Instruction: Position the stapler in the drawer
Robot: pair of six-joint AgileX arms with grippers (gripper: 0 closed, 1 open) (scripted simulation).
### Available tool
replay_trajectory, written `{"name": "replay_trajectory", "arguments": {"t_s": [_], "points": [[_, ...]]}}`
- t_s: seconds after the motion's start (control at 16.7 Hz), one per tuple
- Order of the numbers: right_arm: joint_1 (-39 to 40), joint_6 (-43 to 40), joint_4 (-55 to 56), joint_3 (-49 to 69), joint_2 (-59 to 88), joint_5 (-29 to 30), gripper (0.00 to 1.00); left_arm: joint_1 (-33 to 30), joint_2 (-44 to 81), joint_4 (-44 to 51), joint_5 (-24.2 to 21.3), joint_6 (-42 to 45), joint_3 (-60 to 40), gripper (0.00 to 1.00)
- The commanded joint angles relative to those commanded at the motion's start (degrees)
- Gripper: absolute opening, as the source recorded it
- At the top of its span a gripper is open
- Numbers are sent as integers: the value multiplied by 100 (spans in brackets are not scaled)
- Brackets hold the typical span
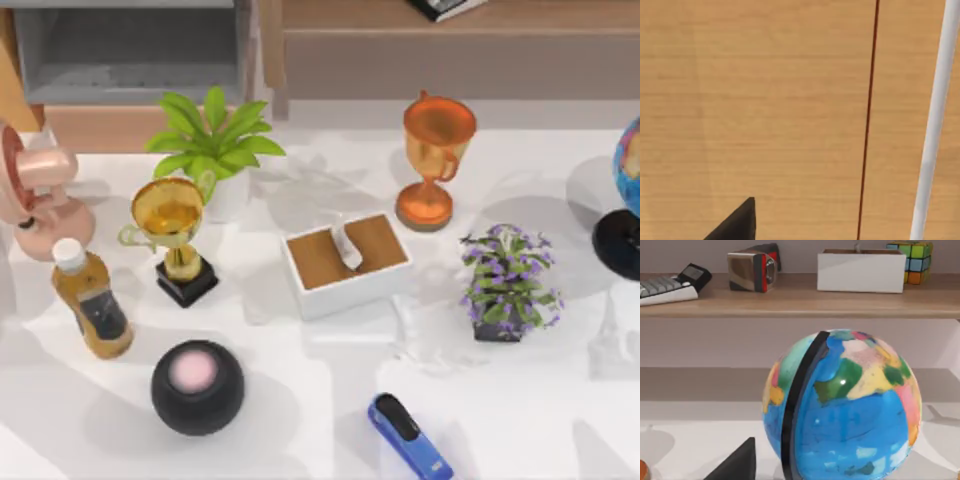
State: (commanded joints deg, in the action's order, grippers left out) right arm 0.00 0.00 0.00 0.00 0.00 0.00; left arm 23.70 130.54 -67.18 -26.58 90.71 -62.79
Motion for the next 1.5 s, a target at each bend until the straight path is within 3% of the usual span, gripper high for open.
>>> {"name": "replay_trajectory", "arguments": {"t_s": [0.66,1.44,1.5], "points": [[0,0,0,0,0,0,100,-115,320,332,135,3,-680,100],[0,0,0,0,0,0,100,-115,320,332,135,3,-680,2],[0,0,0,0,0,0,100,-115,320,332,135,3,-680,0]]}}
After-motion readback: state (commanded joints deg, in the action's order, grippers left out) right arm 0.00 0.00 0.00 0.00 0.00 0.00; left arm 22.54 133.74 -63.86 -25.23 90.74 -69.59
